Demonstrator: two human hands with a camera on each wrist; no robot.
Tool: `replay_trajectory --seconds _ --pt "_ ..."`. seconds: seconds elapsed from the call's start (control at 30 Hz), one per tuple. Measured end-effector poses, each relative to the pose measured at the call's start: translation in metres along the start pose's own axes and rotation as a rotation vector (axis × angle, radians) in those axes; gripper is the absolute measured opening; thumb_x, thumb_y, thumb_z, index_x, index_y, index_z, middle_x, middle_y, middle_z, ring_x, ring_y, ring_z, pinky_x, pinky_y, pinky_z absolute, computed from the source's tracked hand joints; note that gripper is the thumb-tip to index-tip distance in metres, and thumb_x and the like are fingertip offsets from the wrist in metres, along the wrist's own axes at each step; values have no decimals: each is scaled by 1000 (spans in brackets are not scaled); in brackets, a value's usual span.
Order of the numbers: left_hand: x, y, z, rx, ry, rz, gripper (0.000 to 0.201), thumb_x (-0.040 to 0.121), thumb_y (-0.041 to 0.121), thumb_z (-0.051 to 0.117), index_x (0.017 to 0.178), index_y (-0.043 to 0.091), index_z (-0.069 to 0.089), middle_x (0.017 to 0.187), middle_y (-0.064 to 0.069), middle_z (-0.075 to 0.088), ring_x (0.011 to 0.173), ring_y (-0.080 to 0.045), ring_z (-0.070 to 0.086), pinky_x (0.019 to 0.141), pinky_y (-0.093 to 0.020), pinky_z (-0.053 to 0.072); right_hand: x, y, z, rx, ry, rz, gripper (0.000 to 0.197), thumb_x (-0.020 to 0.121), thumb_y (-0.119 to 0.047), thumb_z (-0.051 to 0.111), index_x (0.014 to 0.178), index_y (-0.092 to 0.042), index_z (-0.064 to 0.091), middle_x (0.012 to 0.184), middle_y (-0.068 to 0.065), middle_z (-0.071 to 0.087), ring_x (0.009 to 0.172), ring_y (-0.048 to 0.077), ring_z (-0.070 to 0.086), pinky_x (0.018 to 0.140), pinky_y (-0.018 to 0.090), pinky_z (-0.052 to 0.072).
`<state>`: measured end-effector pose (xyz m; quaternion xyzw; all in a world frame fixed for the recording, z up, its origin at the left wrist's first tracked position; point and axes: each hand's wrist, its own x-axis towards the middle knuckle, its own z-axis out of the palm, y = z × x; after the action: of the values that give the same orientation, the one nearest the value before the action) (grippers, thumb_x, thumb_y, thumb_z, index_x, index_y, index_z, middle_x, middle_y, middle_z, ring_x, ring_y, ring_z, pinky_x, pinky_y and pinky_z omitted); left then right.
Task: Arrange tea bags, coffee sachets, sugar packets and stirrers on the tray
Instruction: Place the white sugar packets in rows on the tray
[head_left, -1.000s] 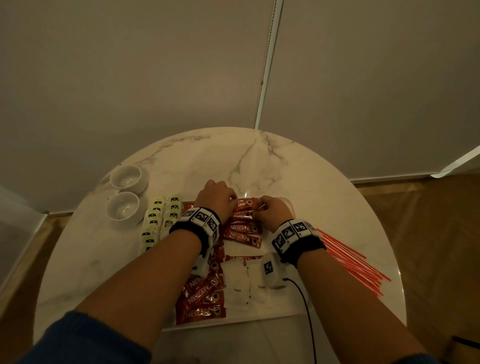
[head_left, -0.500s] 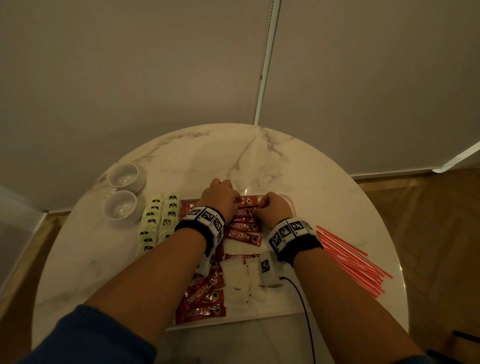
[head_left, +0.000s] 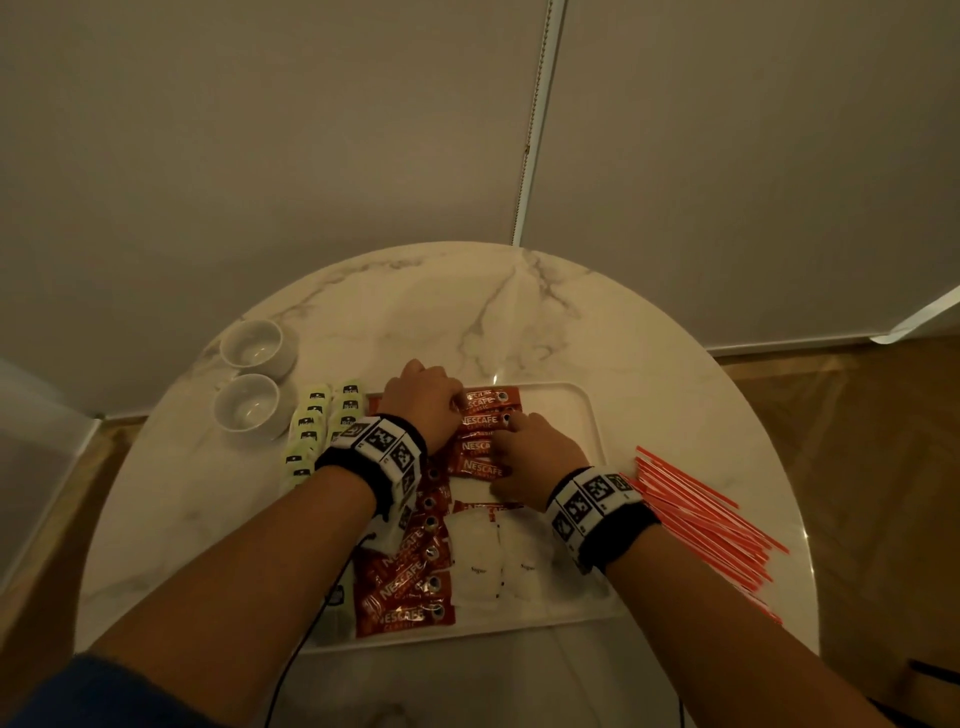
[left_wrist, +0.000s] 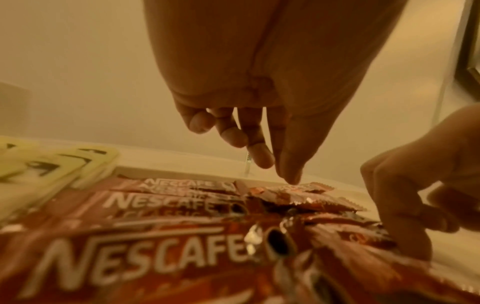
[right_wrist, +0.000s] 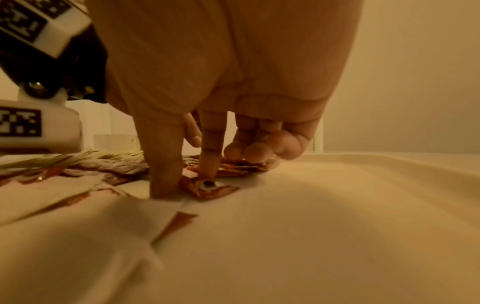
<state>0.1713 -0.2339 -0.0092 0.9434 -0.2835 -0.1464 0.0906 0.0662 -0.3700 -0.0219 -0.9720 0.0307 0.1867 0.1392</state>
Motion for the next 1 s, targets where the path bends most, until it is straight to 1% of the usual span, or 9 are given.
replay_trajectory --seconds 0.1,0.2,0.3,0.4,0.53,0.63,0.77,0.93,1.0 --pt "-2 -1 1 45 -26 6 21 86 41 59 104 32 66 108 5 59 109 -21 43 89 -38 42 2 -2 0 -12 -20 2 43 78 -41 67 115 -22 58 118 -1 47 110 18 43 90 36 48" --pt "-4 -2 3 51 -25 2 24 86 42 59 106 32 65 109 5 59 109 -21 43 89 -37 42 2 -2 -1 5 -22 -3 39 78 -37 67 112 -20 59 115 -1 49 109 18 43 91 35 47" --pt "-4 -3 2 32 -11 -16 21 88 38 57 106 33 64 111 4 59 109 -21 43 87 -37 40 6 0 -4 9 3 -6 38 79 -36 67 112 -19 59 113 -1 51 108 18 44 91 35 48" --pt "-3 -6 2 16 -29 -16 27 92 33 50 116 34 61 115 2 57 111 -23 43 88 -38 40 9 0 -6 -12 -6 -6 44 77 -38 69 115 -19 58 112 -1 52 106 17 46 92 35 48" --pt "-4 -5 -1 38 -132 72 42 94 25 44 131 45 48 119 2 48 112 -22 38 94 -38 38 8 -1 -3 -28 8 -27 41 79 -37 68 114 -20 58 111 -1 54 106 17 47 92 34 48" --pt "-4 -2 -2 105 -172 129 49 95 24 42 137 48 38 121 2 43 113 -22 36 95 -37 37 4 1 -1 -35 41 -72 39 80 -37 65 116 -23 57 112 -2 54 107 18 47 91 33 47" --pt "-1 0 2 138 -150 154 48 96 25 40 137 49 37 122 3 43 112 -22 35 91 -36 36 0 2 1 -46 73 -122 35 84 -36 61 117 -23 56 114 -1 53 107 19 45 88 31 46" --pt "1 -1 2 93 -123 143 57 91 15 45 136 49 39 118 3 43 109 -21 35 90 -34 36 0 3 2 -10 92 -103 28 87 -37 57 112 -23 59 110 0 54 103 20 48 87 34 47" --pt "0 -1 0 72 -121 143 55 91 16 45 135 48 41 118 3 43 110 -21 35 91 -36 37 1 3 2 6 96 -100 26 88 -36 56 109 -23 59 108 0 55 101 20 50 86 34 48"
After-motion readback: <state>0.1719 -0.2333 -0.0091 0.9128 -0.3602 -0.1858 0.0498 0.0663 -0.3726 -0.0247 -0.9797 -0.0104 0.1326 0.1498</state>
